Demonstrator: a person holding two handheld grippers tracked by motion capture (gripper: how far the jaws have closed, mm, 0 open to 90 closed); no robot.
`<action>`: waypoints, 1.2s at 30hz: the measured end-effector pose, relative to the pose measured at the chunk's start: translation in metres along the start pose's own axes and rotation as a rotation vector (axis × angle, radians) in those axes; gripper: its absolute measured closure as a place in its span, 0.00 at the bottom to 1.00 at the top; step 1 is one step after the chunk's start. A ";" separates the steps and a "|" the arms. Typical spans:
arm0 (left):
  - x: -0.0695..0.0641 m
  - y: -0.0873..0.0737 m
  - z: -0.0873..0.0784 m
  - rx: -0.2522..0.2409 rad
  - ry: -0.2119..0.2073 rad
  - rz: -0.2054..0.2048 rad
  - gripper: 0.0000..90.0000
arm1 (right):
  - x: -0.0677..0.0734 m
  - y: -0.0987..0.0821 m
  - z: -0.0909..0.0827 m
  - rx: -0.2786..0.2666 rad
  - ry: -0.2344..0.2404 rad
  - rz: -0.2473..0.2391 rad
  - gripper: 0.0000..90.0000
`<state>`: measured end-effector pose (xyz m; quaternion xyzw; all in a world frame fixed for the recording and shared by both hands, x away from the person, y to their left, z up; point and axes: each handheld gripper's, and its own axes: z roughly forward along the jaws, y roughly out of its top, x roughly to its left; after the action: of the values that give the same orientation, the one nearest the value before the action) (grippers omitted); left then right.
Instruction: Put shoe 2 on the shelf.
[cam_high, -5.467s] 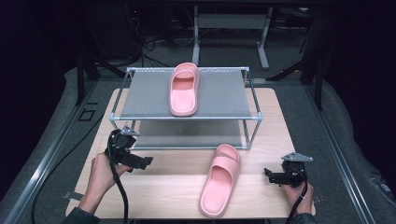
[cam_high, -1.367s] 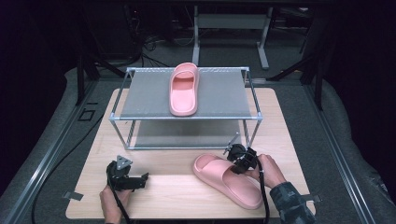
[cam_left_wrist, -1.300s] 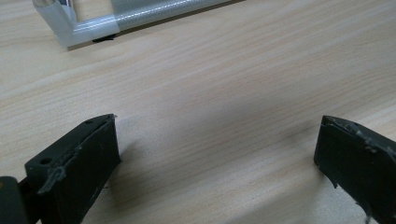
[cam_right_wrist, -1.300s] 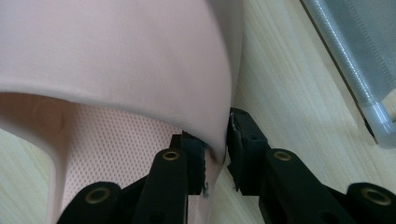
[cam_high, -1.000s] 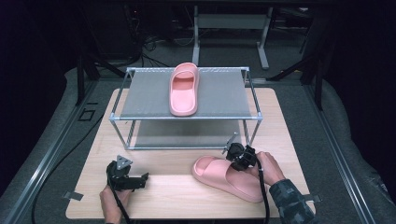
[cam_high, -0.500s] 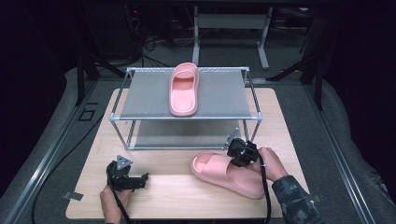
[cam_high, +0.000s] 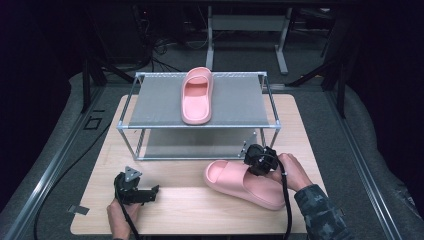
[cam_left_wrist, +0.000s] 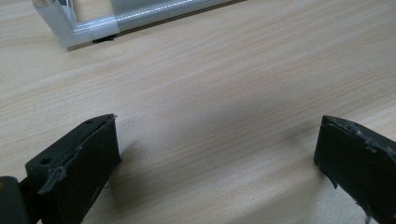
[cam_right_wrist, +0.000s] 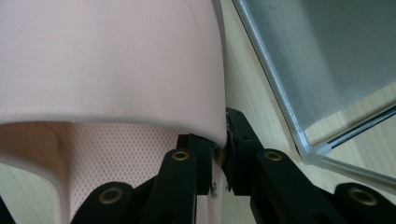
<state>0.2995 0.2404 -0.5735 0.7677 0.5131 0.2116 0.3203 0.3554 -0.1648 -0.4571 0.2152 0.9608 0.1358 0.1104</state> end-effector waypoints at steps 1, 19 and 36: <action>0.000 0.000 0.000 0.000 0.000 0.000 0.00 | 0.000 0.001 -0.003 -0.004 0.002 -0.003 0.92; 0.000 0.000 0.000 0.000 -0.001 0.001 0.00 | -0.004 0.013 -0.035 -0.022 0.020 -0.026 0.92; 0.000 0.000 0.000 0.003 -0.002 0.006 0.00 | -0.012 0.020 -0.068 -0.038 0.009 -0.053 0.92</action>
<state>0.2999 0.2404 -0.5732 0.7699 0.5109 0.2108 0.3191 0.3557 -0.1671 -0.3848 0.1869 0.9639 0.1520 0.1138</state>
